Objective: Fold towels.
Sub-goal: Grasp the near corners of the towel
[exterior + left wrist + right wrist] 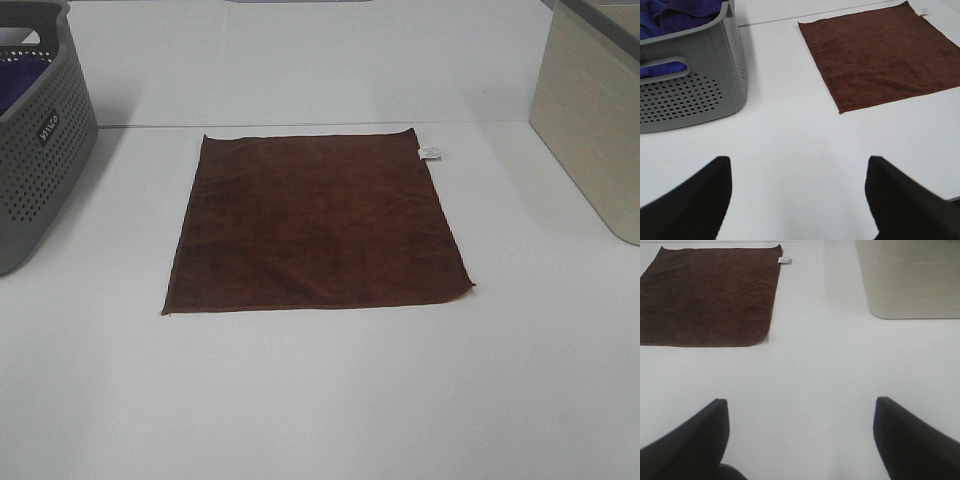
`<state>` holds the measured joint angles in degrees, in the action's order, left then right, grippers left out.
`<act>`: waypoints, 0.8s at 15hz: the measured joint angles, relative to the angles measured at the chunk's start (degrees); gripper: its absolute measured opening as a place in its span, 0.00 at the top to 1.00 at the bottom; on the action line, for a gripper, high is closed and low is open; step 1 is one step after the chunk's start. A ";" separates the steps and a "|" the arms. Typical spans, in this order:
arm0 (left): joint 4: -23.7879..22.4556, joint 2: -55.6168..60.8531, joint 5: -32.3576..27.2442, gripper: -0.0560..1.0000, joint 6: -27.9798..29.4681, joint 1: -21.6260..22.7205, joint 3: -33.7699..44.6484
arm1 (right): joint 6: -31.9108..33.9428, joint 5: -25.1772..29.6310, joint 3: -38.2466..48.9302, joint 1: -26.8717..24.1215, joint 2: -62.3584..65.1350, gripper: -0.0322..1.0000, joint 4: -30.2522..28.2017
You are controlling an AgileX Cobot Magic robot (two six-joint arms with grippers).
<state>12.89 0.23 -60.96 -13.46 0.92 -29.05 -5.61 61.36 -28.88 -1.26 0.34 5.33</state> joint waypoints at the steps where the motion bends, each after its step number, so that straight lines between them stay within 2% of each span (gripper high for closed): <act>1: 0.00 0.00 0.00 0.27 0.00 0.00 0.00 | 0.00 0.00 0.00 0.00 0.00 0.24 0.00; 12: 0.00 0.00 0.00 0.27 0.00 0.00 0.00 | 0.00 0.00 0.00 0.00 0.00 0.24 0.00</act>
<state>12.89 0.23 -60.96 -13.46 0.92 -29.05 -5.61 61.36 -28.88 -1.26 0.34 5.33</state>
